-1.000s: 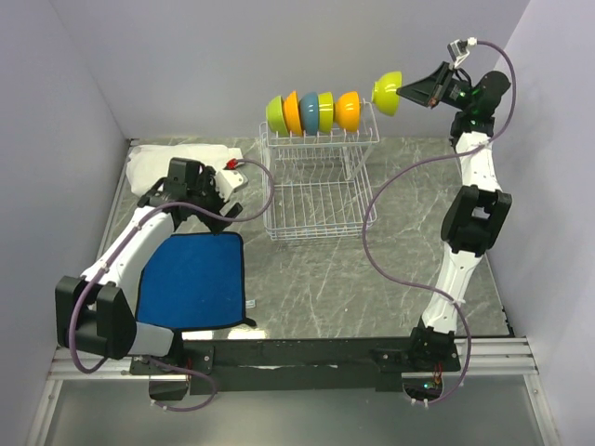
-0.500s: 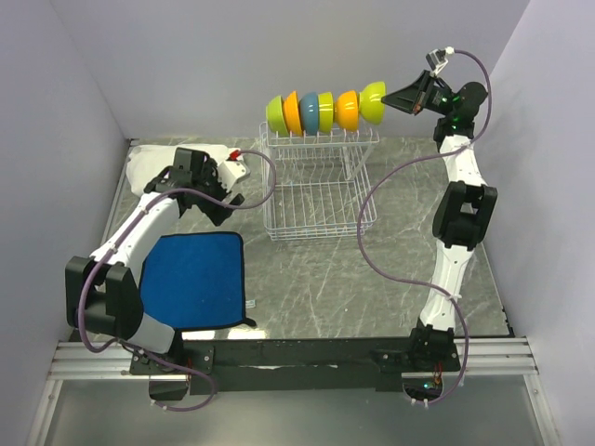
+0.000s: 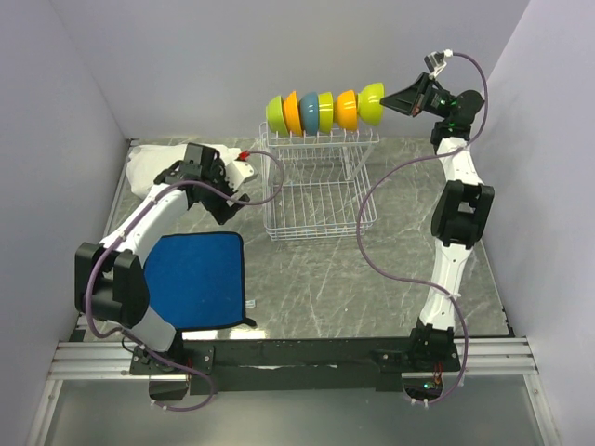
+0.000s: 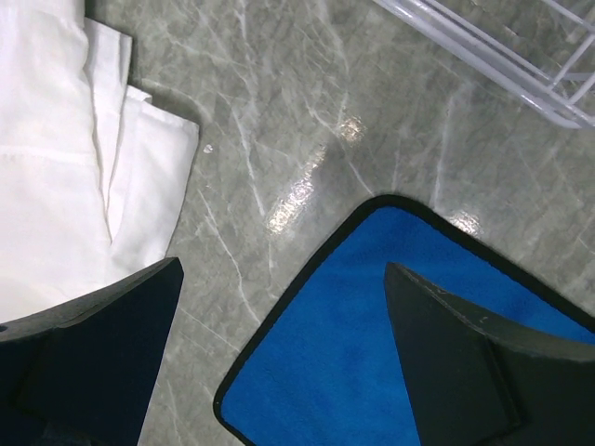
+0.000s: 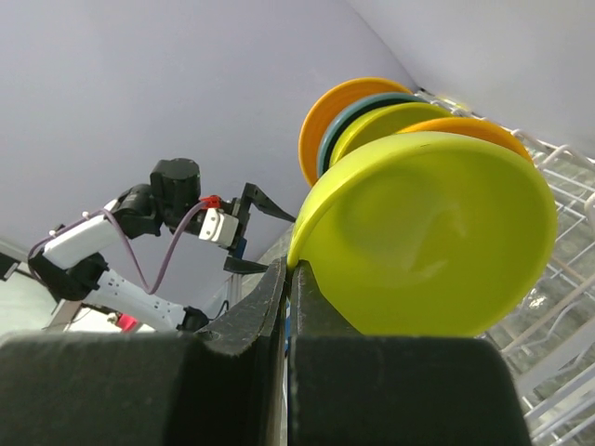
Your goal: Load the bowls into the dish rack
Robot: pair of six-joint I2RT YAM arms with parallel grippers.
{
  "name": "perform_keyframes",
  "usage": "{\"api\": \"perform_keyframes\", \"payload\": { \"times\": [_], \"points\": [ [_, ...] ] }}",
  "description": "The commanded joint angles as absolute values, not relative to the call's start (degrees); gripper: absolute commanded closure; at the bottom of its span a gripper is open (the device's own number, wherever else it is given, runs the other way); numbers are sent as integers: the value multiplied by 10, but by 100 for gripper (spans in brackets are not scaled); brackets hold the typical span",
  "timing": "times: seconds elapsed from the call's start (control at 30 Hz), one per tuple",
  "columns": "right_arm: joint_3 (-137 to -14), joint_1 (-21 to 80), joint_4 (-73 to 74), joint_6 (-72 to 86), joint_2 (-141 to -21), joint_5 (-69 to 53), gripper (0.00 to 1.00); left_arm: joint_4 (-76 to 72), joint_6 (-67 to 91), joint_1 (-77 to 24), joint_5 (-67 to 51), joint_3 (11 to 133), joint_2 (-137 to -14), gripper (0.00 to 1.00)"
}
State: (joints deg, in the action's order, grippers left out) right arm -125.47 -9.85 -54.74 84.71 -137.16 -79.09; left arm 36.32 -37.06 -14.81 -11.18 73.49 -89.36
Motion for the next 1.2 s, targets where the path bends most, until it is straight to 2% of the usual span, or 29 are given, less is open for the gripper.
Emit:
{"api": "perform_keyframes", "payload": {
  "times": [0.0,0.37,0.53,1.1,1.17],
  "points": [
    [-1265,-89,-630,885,-1383,-770,100,382,-375,-157,-100,773,-904,3],
    [-1261,-81,-656,908,-1387,-759,100,381,-374,-172,-92,812,-940,3],
    [-1253,-91,-624,866,-1375,-756,100,357,-368,-179,-98,816,-945,3],
    [-1243,-112,-548,771,-1358,-772,100,266,-110,-269,-25,831,-951,1],
    [-1243,-113,-542,767,-1357,-773,100,268,-95,-277,-31,834,-958,5]
  ]
}}
